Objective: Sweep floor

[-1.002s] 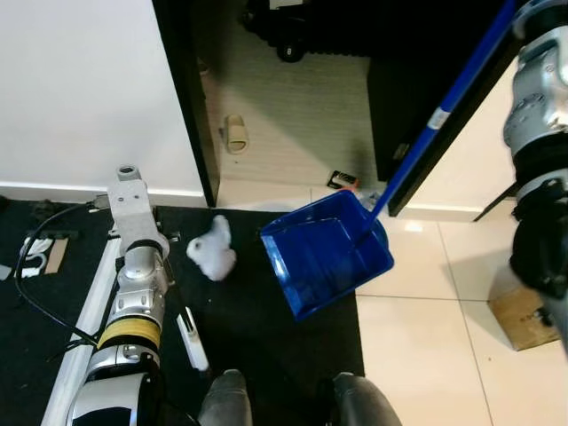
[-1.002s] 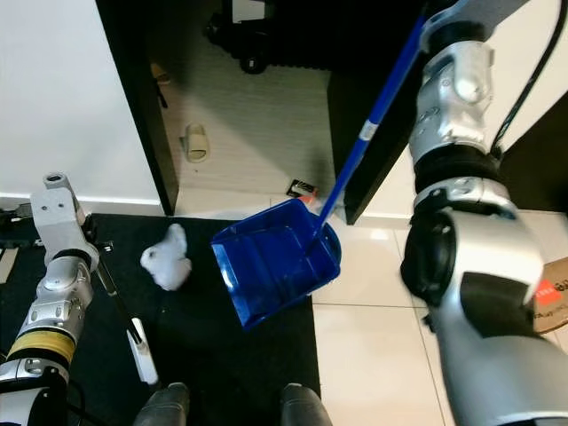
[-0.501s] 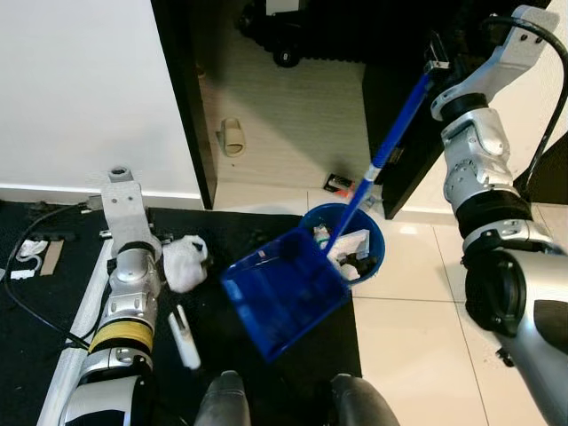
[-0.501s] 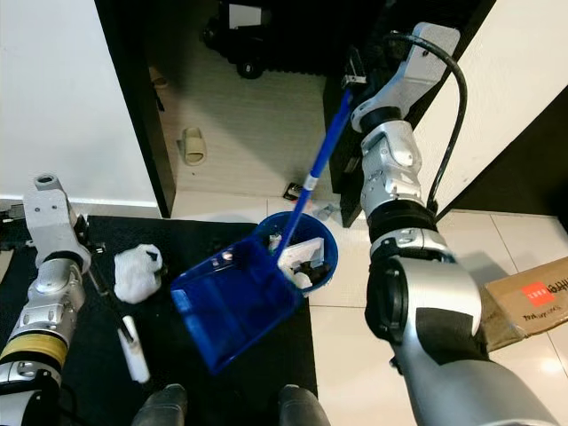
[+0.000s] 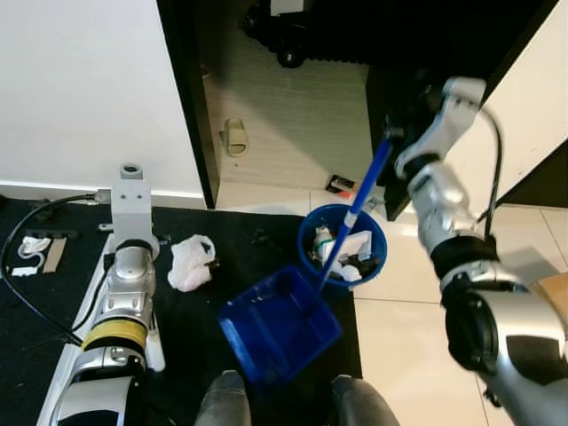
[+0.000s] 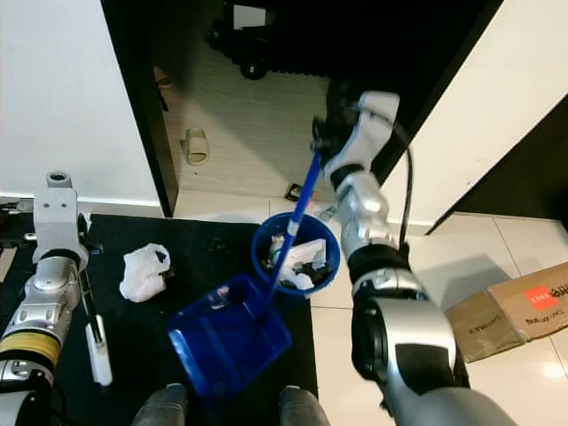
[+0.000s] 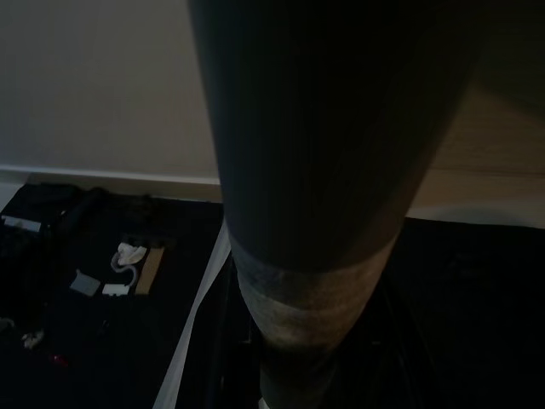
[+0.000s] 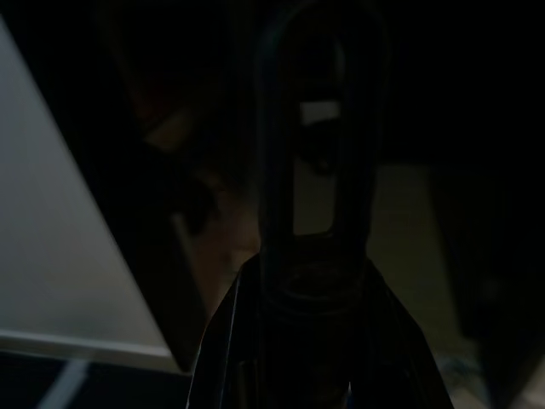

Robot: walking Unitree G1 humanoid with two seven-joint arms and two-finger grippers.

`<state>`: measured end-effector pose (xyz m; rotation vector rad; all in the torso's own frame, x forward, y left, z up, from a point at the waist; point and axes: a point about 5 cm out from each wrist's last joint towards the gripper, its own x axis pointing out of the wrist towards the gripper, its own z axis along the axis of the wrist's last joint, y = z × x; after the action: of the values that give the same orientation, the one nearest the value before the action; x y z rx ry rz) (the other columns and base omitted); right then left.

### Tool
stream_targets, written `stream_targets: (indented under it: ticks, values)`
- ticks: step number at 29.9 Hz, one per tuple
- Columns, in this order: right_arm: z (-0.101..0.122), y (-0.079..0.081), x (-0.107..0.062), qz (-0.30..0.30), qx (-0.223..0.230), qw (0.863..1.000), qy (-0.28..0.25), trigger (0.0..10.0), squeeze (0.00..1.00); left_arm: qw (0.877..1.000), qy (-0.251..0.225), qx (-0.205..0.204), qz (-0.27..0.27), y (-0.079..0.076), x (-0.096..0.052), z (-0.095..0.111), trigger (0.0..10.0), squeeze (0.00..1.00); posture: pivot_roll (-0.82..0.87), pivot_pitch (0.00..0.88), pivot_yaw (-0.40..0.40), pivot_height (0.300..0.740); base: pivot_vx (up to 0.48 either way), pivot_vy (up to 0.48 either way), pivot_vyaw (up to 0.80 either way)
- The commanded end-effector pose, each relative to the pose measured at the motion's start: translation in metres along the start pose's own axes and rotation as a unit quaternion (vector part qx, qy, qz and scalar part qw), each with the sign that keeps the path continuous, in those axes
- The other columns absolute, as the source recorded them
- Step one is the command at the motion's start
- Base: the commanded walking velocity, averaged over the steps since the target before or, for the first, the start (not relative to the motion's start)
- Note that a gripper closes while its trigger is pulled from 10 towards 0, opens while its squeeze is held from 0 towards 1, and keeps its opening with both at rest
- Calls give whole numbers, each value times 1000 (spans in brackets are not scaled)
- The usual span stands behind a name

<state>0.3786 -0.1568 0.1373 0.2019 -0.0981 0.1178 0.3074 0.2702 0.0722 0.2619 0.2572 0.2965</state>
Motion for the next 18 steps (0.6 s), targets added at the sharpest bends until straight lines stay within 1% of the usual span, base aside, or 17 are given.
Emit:
stream_targets:
  ticks: [1,3,4,5,6,7,9,10,13,15,16,18]
  values:
    - [-2,-6,-5,-31,8,999,-16,10000,0,999,-28,18,-3,3,3,16,10000,0,95,0,-76,740,0,480,0]
    - [-7,-7,-8,-40,8,999,-12,10000,0,999,-29,19,-4,3,3,17,10000,0,96,2,-74,740,0,480,0]
    - [-13,-10,-13,-52,4,999,-3,10000,0,999,-30,20,-5,2,4,18,10000,0,97,3,-72,740,0,480,0]
    - [-13,-10,-13,-52,4,999,-3,10000,0,999,-30,20,-5,2,4,18,10000,0,97,3,-72,740,0,480,0]
    - [-23,-16,-19,-76,7,997,13,10000,0,999,-31,21,-8,1,4,19,10000,0,96,3,-69,740,0,480,0]
    - [-23,-16,-19,-76,7,997,13,10000,0,999,-31,21,-8,1,4,19,10000,0,96,3,-69,740,0,480,0]
    - [-37,-26,-30,-104,6,994,41,10000,0,999,-34,23,-17,-2,5,22,10000,0,96,3,-69,740,0,480,0]
    - [-37,-26,-30,-104,6,994,41,10000,0,999,-34,23,-17,-2,5,22,10000,0,96,3,-69,740,0,480,0]
    - [-48,-37,-41,-132,5,989,64,10000,0,999,-39,22,-27,-7,6,26,10000,0,94,7,-58,740,0,480,0]
    - [-50,-39,-43,-138,5,988,67,10000,0,999,-40,21,-29,-8,7,27,10000,0,94,7,-58,740,0,480,0]
    - [-50,-43,-45,-144,3,987,65,10000,0,998,-44,18,-34,-12,8,31,10000,0,93,9,-55,740,0,480,0]
    - [-50,-44,-46,-146,2,987,64,10000,0,998,-45,17,-37,-14,8,33,10000,0,93,9,-55,740,0,480,0]
